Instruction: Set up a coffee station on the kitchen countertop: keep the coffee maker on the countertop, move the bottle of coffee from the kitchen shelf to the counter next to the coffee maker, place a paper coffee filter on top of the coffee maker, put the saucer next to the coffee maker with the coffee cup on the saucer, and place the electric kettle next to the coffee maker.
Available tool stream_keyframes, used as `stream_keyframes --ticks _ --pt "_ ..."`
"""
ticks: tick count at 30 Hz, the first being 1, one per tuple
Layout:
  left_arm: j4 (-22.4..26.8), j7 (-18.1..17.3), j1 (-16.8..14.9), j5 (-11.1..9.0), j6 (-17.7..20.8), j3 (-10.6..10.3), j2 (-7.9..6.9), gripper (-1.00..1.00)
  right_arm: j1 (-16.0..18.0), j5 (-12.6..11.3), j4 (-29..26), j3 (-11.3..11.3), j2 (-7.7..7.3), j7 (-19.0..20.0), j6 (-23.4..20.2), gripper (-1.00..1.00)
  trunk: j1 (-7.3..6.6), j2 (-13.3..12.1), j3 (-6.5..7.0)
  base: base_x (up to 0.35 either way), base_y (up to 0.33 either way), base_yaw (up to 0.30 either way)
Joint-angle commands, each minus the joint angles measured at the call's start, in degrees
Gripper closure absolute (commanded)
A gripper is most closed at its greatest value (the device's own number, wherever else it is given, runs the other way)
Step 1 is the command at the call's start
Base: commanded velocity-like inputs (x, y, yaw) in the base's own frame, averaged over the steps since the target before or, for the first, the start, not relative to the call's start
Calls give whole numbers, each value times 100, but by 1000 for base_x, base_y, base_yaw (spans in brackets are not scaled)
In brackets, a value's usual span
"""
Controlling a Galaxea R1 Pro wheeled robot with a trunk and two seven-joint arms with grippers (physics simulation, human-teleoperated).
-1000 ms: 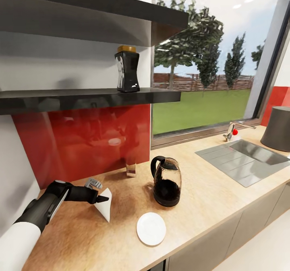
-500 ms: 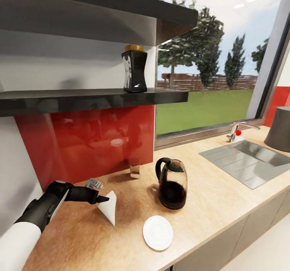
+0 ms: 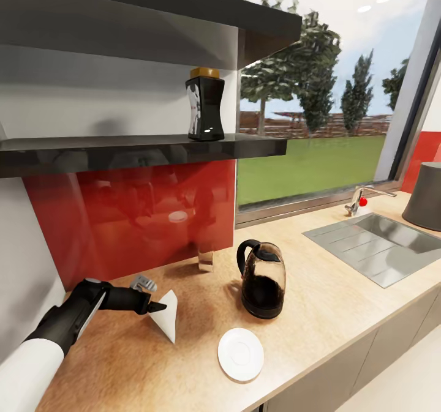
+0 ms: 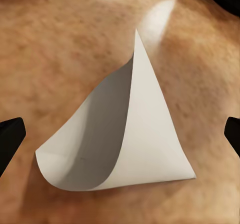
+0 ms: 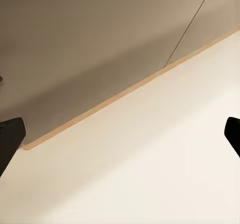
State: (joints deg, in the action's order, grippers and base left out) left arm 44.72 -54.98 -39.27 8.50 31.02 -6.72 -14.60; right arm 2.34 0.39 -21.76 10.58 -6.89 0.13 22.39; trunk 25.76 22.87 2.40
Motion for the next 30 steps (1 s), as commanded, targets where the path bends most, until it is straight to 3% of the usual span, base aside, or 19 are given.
stream_keyframes --ticks 1,30 --pt "2 -23 -2 21 31 -5 -1 -100 2 5 5 13 2 0 19 -100 2 4 -3 0 0 0" --pt "-16 -22 -2 21 1 -14 18 -100 -2 -19 -17 32 -18 -26 24 -100 2 4 -3 0 0 0"
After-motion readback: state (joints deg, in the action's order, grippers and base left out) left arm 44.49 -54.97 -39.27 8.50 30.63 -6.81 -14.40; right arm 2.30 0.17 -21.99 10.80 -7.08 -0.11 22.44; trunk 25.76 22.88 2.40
